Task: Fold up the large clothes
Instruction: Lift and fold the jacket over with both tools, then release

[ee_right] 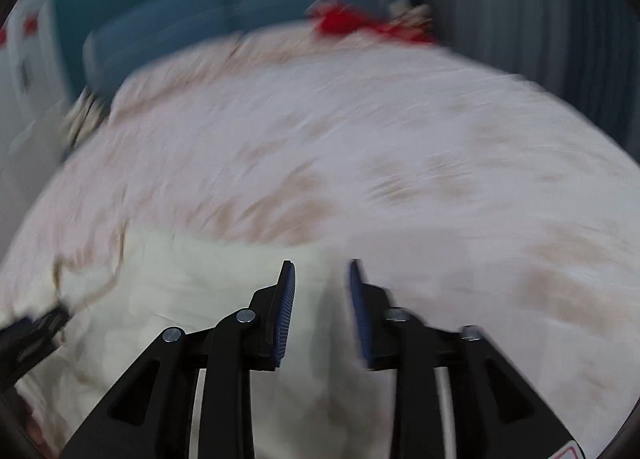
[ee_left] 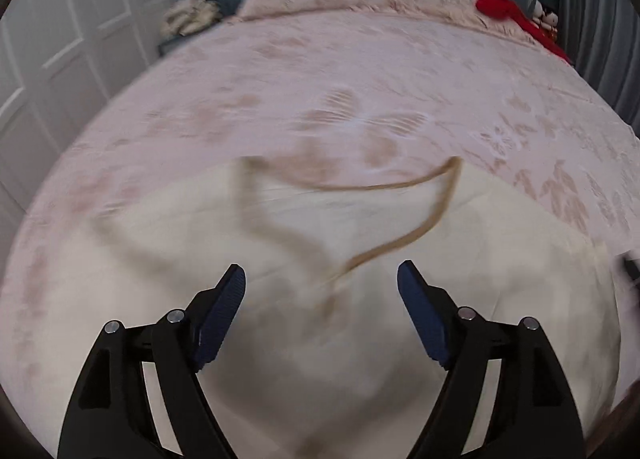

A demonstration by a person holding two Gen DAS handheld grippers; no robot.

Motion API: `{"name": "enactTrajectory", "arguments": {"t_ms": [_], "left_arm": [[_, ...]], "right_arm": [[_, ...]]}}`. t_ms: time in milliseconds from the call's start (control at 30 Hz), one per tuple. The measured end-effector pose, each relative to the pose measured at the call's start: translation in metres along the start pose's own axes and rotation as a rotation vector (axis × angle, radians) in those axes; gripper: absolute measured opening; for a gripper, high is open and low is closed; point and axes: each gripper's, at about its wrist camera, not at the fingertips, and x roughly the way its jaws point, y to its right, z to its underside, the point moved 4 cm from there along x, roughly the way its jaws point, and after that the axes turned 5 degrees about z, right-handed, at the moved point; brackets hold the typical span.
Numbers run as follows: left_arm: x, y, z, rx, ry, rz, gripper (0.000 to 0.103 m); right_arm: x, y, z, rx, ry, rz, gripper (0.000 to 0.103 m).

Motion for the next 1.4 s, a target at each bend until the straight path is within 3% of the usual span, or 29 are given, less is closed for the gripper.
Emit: {"name": "enactTrajectory", "arguments": {"t_ms": [100, 200, 367, 500, 667, 833, 900, 967, 1000, 1033, 1067, 1100, 1133, 1267, 1400], "left_arm": [[-0.056, -0.053, 0.042, 0.038, -0.007, -0.024, 0.081], [-0.099, -0.102, 0.092, 0.027, -0.053, -0.037, 0.081], [-0.168, -0.192, 0.205, -0.114, -0.178, -0.026, 0.083], [-0.202, -0.243, 0.275, -0.278, -0.233, 0.003, 0.083], [-0.209, -0.266, 0.313, -0.457, -0.282, 0.15, 0.083], [-0.21, -0.25, 0.317, -0.439, -0.253, 0.24, 0.082], [-0.201, -0.246, 0.321, -0.466, -0.277, 0.256, 0.078], [-0.198, -0.245, 0.322, -0.469, -0.259, 0.223, 0.076], [-0.2, -0.242, 0.321, -0.467, -0.257, 0.22, 0.064], [-0.202, -0.239, 0.321, -0.469, -0.258, 0.242, 0.047], [-0.204, -0.235, 0.32, -0.476, -0.266, 0.264, 0.039], [-0.206, -0.233, 0.318, -0.472, -0.269, 0.269, 0.024], [-0.211, -0.228, 0.315, -0.448, -0.265, 0.267, 0.011], [-0.239, -0.22, 0.306, -0.35, -0.219, 0.228, 0.005], [-0.274, -0.219, 0.305, -0.298, -0.182, 0.246, 0.004]], "right_arm": [[-0.067, 0.056, 0.019, -0.016, -0.02, -0.021, 0.053], [-0.122, 0.112, 0.063, -0.033, -0.13, -0.028, 0.057], [-0.209, 0.185, 0.158, 0.015, -0.36, -0.061, 0.063], [-0.245, 0.2, 0.21, 0.104, -0.444, -0.141, 0.066], [-0.251, 0.182, 0.234, 0.166, -0.484, -0.207, 0.068], [-0.235, 0.158, 0.237, 0.227, -0.492, -0.264, 0.069], [-0.228, 0.157, 0.238, 0.259, -0.502, -0.26, 0.07], [-0.223, 0.151, 0.24, 0.288, -0.5, -0.257, 0.07], [-0.223, 0.149, 0.24, 0.294, -0.491, -0.244, 0.07], [-0.224, 0.144, 0.24, 0.298, -0.482, -0.247, 0.056], [-0.225, 0.14, 0.24, 0.296, -0.482, -0.258, 0.043], [-0.226, 0.135, 0.241, 0.279, -0.493, -0.26, 0.015], [-0.228, 0.131, 0.24, 0.258, -0.496, -0.262, 0.009], [-0.253, 0.125, 0.225, 0.171, -0.432, -0.264, 0.005], [-0.291, 0.123, 0.209, 0.039, -0.389, -0.291, 0.004]]}}
